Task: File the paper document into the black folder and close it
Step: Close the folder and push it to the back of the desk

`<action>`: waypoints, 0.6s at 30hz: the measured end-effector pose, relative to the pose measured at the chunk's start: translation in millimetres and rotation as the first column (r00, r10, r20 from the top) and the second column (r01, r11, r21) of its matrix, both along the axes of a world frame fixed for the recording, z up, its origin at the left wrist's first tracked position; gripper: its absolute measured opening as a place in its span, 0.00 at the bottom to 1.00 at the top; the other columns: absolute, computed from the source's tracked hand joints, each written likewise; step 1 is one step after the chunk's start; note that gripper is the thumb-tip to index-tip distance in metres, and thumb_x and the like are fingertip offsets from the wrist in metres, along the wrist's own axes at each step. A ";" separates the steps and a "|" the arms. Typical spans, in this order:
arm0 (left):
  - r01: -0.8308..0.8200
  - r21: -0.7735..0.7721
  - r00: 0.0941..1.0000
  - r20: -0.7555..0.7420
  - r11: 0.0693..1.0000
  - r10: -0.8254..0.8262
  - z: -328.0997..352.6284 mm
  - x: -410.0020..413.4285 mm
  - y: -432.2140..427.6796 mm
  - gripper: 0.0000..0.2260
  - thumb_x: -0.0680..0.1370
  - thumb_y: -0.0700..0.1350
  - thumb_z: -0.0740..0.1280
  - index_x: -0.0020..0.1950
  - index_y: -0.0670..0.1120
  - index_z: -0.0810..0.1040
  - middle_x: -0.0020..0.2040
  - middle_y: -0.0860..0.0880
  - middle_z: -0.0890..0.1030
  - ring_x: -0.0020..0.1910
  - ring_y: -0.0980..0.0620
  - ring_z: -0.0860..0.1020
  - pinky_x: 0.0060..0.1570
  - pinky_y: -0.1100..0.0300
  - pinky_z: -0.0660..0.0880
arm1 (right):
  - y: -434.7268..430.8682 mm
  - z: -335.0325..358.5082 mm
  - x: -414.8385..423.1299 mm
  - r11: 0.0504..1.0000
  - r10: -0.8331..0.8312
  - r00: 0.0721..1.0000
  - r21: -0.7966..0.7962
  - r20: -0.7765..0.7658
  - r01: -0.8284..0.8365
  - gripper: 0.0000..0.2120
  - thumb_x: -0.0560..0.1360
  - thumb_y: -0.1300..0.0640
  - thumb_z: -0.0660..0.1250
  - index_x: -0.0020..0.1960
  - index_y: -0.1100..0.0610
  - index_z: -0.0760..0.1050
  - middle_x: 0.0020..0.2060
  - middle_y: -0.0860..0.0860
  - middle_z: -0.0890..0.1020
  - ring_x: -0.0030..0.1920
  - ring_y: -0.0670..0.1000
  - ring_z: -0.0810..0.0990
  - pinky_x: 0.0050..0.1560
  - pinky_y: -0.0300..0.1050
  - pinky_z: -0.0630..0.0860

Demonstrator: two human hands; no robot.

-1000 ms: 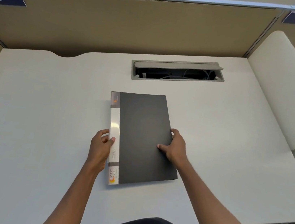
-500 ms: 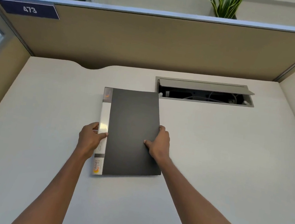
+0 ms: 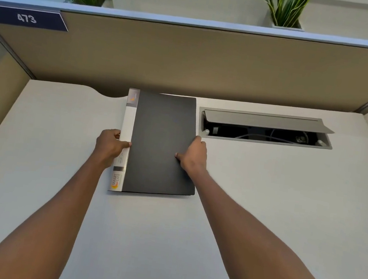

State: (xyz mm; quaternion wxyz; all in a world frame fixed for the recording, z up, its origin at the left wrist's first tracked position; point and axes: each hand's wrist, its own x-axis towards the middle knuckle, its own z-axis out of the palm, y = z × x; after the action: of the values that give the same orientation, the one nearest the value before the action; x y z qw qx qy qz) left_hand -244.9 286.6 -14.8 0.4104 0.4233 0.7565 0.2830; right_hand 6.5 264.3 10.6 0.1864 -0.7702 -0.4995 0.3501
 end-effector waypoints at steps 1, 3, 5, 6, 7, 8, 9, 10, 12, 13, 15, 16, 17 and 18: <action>0.003 -0.006 1.000 -0.009 1.000 -0.003 -1.1 -0.1 7.4 0.20 0.75 0.40 0.76 0.67 0.41 0.80 0.63 0.40 0.82 0.56 0.37 0.82 0.57 0.44 0.80 | 6.4 -1.1 -1.2 1.000 0.005 1.000 -0.007 0.010 -0.005 0.33 0.70 0.56 0.79 0.68 0.62 0.67 0.64 0.60 0.74 0.67 0.61 0.73 0.65 0.54 0.74; 0.003 -0.031 1.000 -0.024 1.000 -0.004 -3.1 0.0 19.4 0.19 0.76 0.40 0.75 0.66 0.40 0.80 0.64 0.39 0.82 0.57 0.35 0.82 0.59 0.42 0.79 | 17.2 -3.6 -3.8 1.000 0.013 1.000 -0.021 0.024 -0.012 0.33 0.70 0.56 0.79 0.68 0.62 0.66 0.65 0.61 0.74 0.67 0.62 0.73 0.65 0.53 0.74; 0.008 -0.056 0.999 -0.038 0.998 -0.011 -5.5 0.6 27.0 0.19 0.76 0.40 0.75 0.66 0.39 0.79 0.65 0.38 0.82 0.58 0.35 0.81 0.60 0.41 0.79 | 24.9 -6.1 -5.7 0.999 0.019 0.999 -0.041 0.039 -0.018 0.32 0.71 0.57 0.78 0.68 0.62 0.66 0.66 0.61 0.73 0.67 0.62 0.73 0.63 0.53 0.74; 0.015 -0.064 0.999 -0.051 0.998 -0.018 -6.5 1.3 28.7 0.19 0.77 0.40 0.75 0.66 0.38 0.79 0.65 0.38 0.81 0.59 0.34 0.81 0.61 0.41 0.79 | 27.3 -7.4 -6.3 0.998 0.026 0.998 -0.054 0.050 -0.024 0.32 0.71 0.57 0.78 0.68 0.62 0.66 0.66 0.61 0.72 0.67 0.62 0.73 0.62 0.52 0.74; 0.023 -0.067 0.997 -0.068 0.997 -0.027 -7.9 2.1 29.3 0.18 0.77 0.40 0.75 0.66 0.38 0.79 0.65 0.38 0.81 0.59 0.34 0.81 0.61 0.42 0.79 | 28.9 -8.8 -6.9 0.997 0.035 0.997 -0.069 0.063 -0.031 0.31 0.72 0.58 0.77 0.69 0.62 0.66 0.67 0.61 0.71 0.67 0.62 0.73 0.61 0.52 0.75; 0.030 -0.066 0.996 -0.086 0.997 -0.035 -8.7 3.3 29.0 0.18 0.77 0.40 0.75 0.66 0.38 0.79 0.65 0.38 0.81 0.59 0.34 0.81 0.61 0.42 0.79 | 29.8 -9.9 -7.5 0.996 0.043 0.996 -0.084 0.079 -0.036 0.31 0.72 0.58 0.77 0.69 0.62 0.66 0.68 0.61 0.69 0.66 0.62 0.73 0.60 0.52 0.75; 0.034 -0.061 0.994 -0.105 0.998 -0.041 -10.1 4.7 28.5 0.18 0.77 0.40 0.75 0.66 0.37 0.79 0.65 0.38 0.81 0.59 0.34 0.81 0.61 0.43 0.79 | 30.1 -11.5 -8.1 0.994 0.051 0.994 -0.097 0.101 -0.041 0.31 0.72 0.58 0.77 0.69 0.63 0.66 0.69 0.61 0.67 0.65 0.62 0.74 0.59 0.52 0.75; 0.036 -0.052 0.991 -0.127 0.998 -0.042 -10.5 6.5 27.4 0.18 0.77 0.41 0.75 0.65 0.37 0.80 0.65 0.38 0.81 0.59 0.34 0.81 0.60 0.43 0.80 | 30.0 -12.6 -9.0 0.993 0.061 0.990 -0.107 0.130 -0.048 0.31 0.72 0.58 0.78 0.68 0.63 0.66 0.69 0.61 0.65 0.64 0.61 0.75 0.58 0.51 0.76; 0.034 -0.029 0.981 -0.189 0.999 -0.039 -10.8 11.2 24.6 0.17 0.77 0.42 0.75 0.64 0.37 0.81 0.64 0.38 0.82 0.59 0.35 0.82 0.59 0.44 0.80 | 29.0 -15.2 -11.5 0.991 0.090 0.976 -0.114 0.197 -0.068 0.31 0.72 0.56 0.77 0.68 0.63 0.67 0.69 0.60 0.64 0.64 0.60 0.75 0.57 0.49 0.77; 0.031 -0.013 0.975 -0.221 0.999 -0.034 -11.2 13.5 22.8 0.16 0.77 0.42 0.75 0.62 0.36 0.81 0.62 0.38 0.83 0.58 0.35 0.82 0.58 0.46 0.81 | 28.1 -16.5 -13.2 0.991 0.106 0.967 -0.110 0.232 -0.082 0.31 0.73 0.55 0.77 0.69 0.63 0.67 0.70 0.60 0.64 0.64 0.59 0.75 0.57 0.48 0.77; 0.021 0.014 0.962 -0.273 1.000 -0.017 -10.8 18.0 18.2 0.13 0.77 0.41 0.75 0.57 0.35 0.82 0.59 0.37 0.84 0.56 0.36 0.83 0.56 0.49 0.81 | 26.0 -18.9 -15.2 0.988 0.150 0.928 -0.098 0.341 -0.123 0.29 0.74 0.53 0.75 0.68 0.63 0.67 0.69 0.60 0.67 0.65 0.58 0.73 0.59 0.47 0.75; 0.015 0.025 0.956 -0.293 1.000 -0.007 -9.7 20.6 16.0 0.12 0.76 0.41 0.75 0.55 0.35 0.82 0.57 0.37 0.84 0.55 0.37 0.82 0.54 0.50 0.81 | 24.2 -19.0 -15.8 0.985 0.172 0.897 -0.091 0.407 -0.148 0.28 0.75 0.51 0.74 0.68 0.62 0.68 0.67 0.59 0.69 0.65 0.58 0.72 0.60 0.47 0.74; 0.014 0.035 0.950 -0.313 0.999 -0.002 -9.3 22.6 14.0 0.11 0.77 0.41 0.75 0.54 0.34 0.82 0.56 0.37 0.84 0.55 0.37 0.82 0.53 0.50 0.80 | 22.0 -19.1 -16.0 0.982 0.188 0.869 -0.086 0.458 -0.168 0.27 0.75 0.50 0.73 0.67 0.61 0.68 0.66 0.58 0.71 0.65 0.58 0.72 0.60 0.46 0.73; 0.016 0.041 0.942 -0.336 0.999 -0.001 -8.3 24.5 12.3 0.11 0.77 0.41 0.74 0.54 0.34 0.81 0.56 0.37 0.83 0.55 0.36 0.82 0.53 0.50 0.80 | 19.9 -18.9 -16.2 0.980 0.199 0.849 -0.084 0.490 -0.182 0.27 0.75 0.50 0.73 0.67 0.60 0.68 0.65 0.57 0.73 0.65 0.58 0.72 0.61 0.46 0.72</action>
State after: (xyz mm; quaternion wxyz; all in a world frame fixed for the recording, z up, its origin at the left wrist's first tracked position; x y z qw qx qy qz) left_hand -220.4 298.9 -23.1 0.2675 0.4775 0.8073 0.2210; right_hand -9.7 284.2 -8.3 0.0031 -0.7840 -0.5982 0.1659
